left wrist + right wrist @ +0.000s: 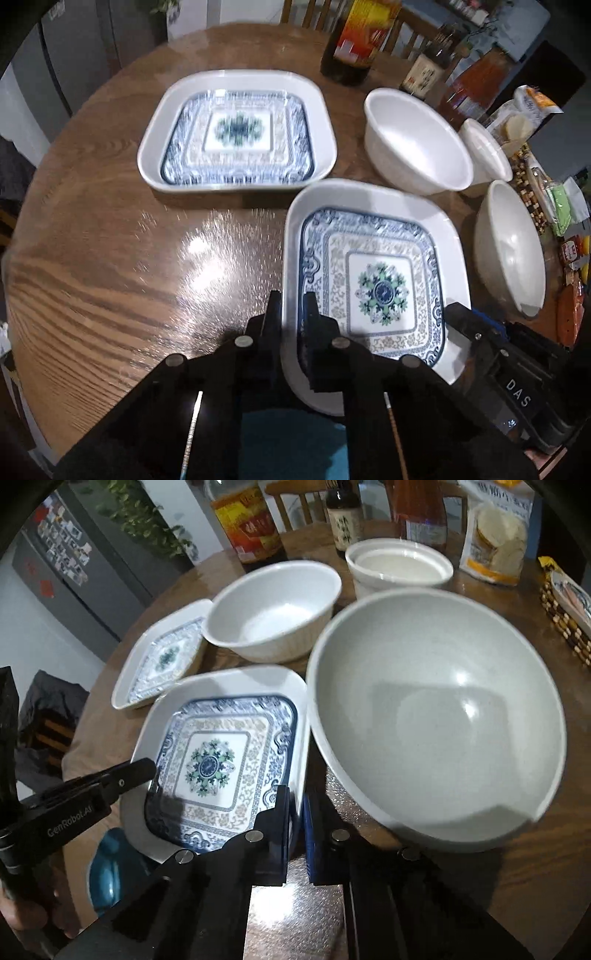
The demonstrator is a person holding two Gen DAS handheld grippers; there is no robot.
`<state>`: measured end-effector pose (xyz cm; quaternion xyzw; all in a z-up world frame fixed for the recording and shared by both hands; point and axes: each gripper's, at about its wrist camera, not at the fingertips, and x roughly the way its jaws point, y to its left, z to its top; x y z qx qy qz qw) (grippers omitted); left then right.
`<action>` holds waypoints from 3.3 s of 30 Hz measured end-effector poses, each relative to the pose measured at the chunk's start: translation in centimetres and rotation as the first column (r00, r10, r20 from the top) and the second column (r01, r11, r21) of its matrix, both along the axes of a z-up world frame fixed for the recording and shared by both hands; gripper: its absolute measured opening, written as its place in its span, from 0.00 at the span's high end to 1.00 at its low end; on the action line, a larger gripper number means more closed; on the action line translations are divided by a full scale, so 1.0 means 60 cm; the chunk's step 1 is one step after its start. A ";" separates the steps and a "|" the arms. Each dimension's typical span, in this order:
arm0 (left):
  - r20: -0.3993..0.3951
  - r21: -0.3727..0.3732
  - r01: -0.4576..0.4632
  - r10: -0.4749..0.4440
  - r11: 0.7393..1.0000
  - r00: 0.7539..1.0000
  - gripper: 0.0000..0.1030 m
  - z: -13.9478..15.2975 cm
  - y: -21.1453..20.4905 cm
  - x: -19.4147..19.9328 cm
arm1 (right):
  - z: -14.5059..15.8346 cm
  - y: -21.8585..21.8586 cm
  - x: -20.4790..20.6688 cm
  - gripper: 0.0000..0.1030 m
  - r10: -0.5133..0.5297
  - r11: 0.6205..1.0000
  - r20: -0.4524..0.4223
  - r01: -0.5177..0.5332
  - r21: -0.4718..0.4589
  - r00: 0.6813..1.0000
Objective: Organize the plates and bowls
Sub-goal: 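Grasp the rim of the large blue-patterned square plate with both grippers, then carry the large patterned plate across the table with both grippers and lower it, then open both grippers and pull back from the large plate, then move both grippers toward the small blue-patterned square plate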
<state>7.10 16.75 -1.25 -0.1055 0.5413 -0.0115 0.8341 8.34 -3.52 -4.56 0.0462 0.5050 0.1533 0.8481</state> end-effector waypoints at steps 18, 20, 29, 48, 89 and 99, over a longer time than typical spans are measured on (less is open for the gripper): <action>0.179 0.014 0.012 -0.015 1.000 0.984 0.91 0.132 -0.070 -0.130 | 0.119 -0.077 -0.142 0.91 0.005 0.994 0.145 -0.022 0.111 0.989; 0.169 0.009 0.033 -0.034 0.999 0.985 0.91 0.126 -0.099 -0.149 | 0.115 -0.107 -0.162 0.91 -0.009 0.994 0.134 -0.005 0.105 0.991; 0.098 -0.001 0.155 -0.154 0.988 0.983 0.91 0.074 -0.241 -0.198 | 0.084 -0.239 -0.229 0.91 -0.080 0.995 0.076 0.075 0.060 0.994; 0.040 0.029 0.203 -0.204 0.979 0.978 0.91 -0.022 -0.418 -0.090 | 0.005 -0.376 -0.149 0.91 -0.165 0.985 0.078 0.169 -0.039 0.983; 0.201 0.037 -0.049 0.040 0.998 0.979 0.24 0.071 -0.190 -0.110 | 0.101 -0.182 -0.109 0.47 0.052 0.995 0.166 -0.065 0.075 0.985; 0.219 0.117 -0.175 0.147 0.978 0.965 0.24 0.092 -0.039 -0.069 | 0.110 -0.011 -0.047 0.47 0.151 0.984 0.160 -0.164 0.067 0.975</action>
